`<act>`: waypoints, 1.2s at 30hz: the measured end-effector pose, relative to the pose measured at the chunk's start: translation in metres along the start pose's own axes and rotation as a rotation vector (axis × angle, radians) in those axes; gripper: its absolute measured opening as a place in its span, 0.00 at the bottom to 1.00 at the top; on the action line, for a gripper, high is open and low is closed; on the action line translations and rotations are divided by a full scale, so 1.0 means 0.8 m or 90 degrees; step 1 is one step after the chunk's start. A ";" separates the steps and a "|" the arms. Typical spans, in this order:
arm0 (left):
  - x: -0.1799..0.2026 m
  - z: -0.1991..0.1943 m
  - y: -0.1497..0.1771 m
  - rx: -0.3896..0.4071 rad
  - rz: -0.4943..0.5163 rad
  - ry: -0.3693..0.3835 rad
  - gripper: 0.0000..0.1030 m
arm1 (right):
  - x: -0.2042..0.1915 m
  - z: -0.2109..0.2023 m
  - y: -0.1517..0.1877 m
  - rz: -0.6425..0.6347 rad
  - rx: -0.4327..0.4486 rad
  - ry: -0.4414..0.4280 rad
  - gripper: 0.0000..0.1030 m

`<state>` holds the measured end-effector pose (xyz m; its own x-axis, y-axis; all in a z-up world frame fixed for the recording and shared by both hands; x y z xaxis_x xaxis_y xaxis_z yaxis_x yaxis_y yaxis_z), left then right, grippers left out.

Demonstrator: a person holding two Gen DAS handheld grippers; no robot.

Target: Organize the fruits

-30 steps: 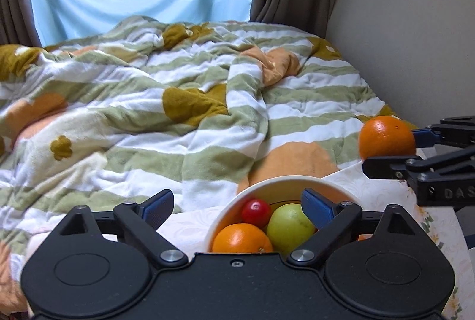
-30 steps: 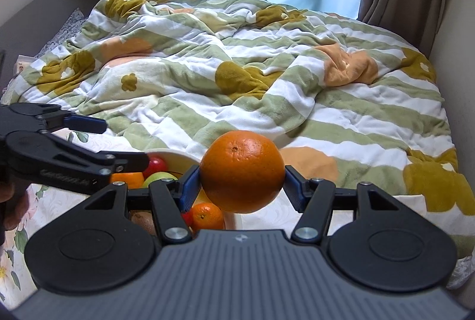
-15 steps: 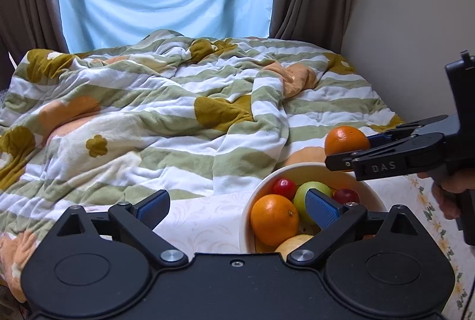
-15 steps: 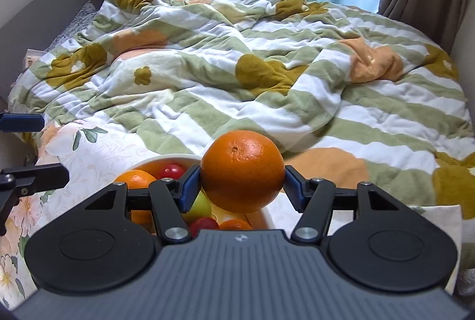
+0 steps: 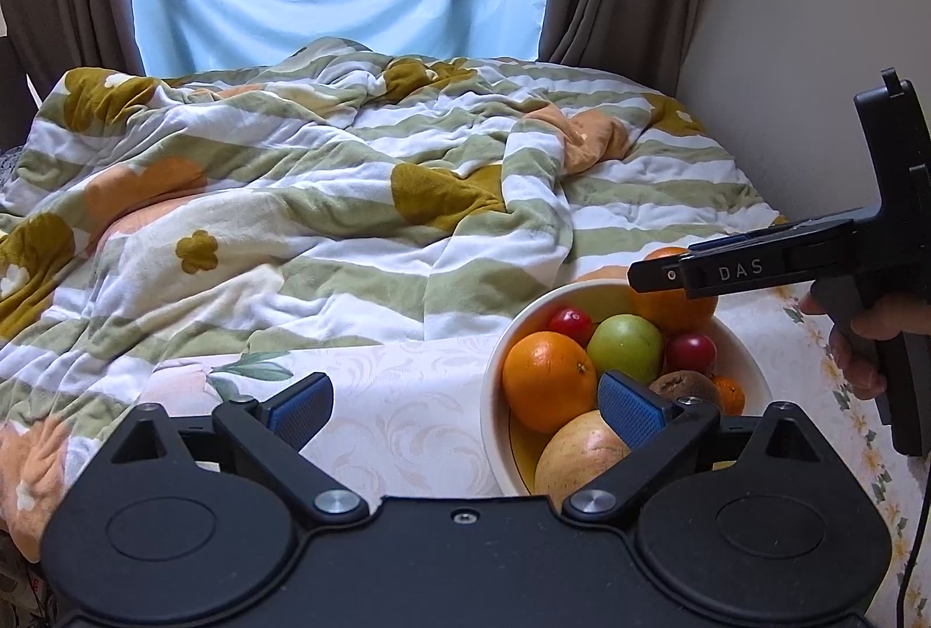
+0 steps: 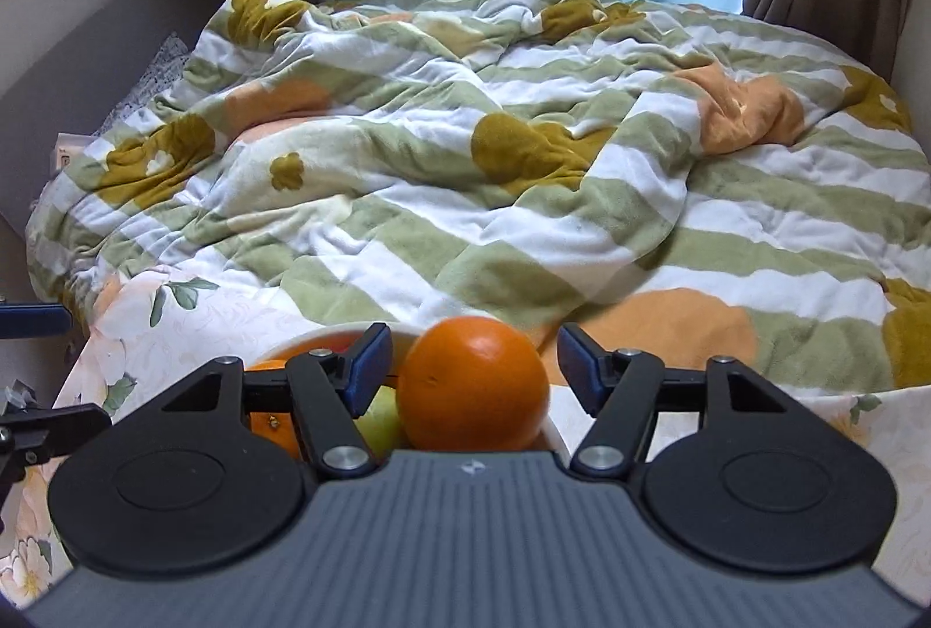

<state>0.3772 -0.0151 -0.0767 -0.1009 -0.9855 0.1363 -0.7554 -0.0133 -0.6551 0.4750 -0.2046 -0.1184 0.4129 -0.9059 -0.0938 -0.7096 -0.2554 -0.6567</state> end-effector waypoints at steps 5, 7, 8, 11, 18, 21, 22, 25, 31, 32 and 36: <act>0.004 -0.013 0.008 0.005 -0.002 -0.006 0.97 | 0.000 -0.002 0.007 0.019 -0.002 0.003 0.96; 0.008 -0.021 0.009 0.011 0.003 -0.009 0.97 | 0.001 -0.012 0.008 0.028 0.008 0.003 0.96; 0.010 -0.026 0.010 0.015 0.004 -0.010 0.97 | 0.001 -0.018 0.008 0.031 0.012 0.004 0.96; 0.017 -0.047 0.010 0.032 0.001 -0.011 0.97 | -0.001 -0.045 0.007 0.030 0.029 0.011 0.96; 0.039 -0.110 0.016 0.083 -0.004 -0.015 0.97 | -0.015 -0.145 0.009 0.008 0.072 0.050 0.97; 0.048 -0.140 0.024 0.104 -0.006 -0.014 0.97 | -0.022 -0.190 0.018 0.008 0.085 0.067 0.97; 0.051 -0.150 0.027 0.111 -0.006 -0.015 0.97 | -0.025 -0.205 0.023 0.010 0.088 0.072 0.97; 0.057 -0.178 0.041 0.128 -0.004 -0.021 0.97 | -0.035 -0.248 0.042 0.014 0.099 0.092 0.97; 0.067 -0.226 0.077 0.154 -0.005 -0.028 1.00 | -0.063 -0.317 0.093 0.014 0.109 0.145 1.00; 0.068 -0.232 0.083 0.157 -0.008 -0.029 1.00 | -0.067 -0.325 0.103 0.015 0.109 0.153 1.00; 0.073 -0.250 0.106 0.164 -0.012 -0.036 1.00 | -0.085 -0.347 0.145 0.028 0.100 0.167 1.00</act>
<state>0.1780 -0.0400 0.0246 -0.0470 -0.9925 0.1127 -0.5661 -0.0665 -0.8216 0.2062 -0.2664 0.0200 0.2081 -0.9764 0.0586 -0.6179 -0.1776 -0.7660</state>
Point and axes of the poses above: each gripper's, at about its wrist camera, not at the fingertips, and z roughly the way its jaws point, x to its right, y to its underside, the point moved 7 cm from there along z, roughly the way its jaws point, and after that the axes turned 8 degrees about -z, right-handed, at the moved point
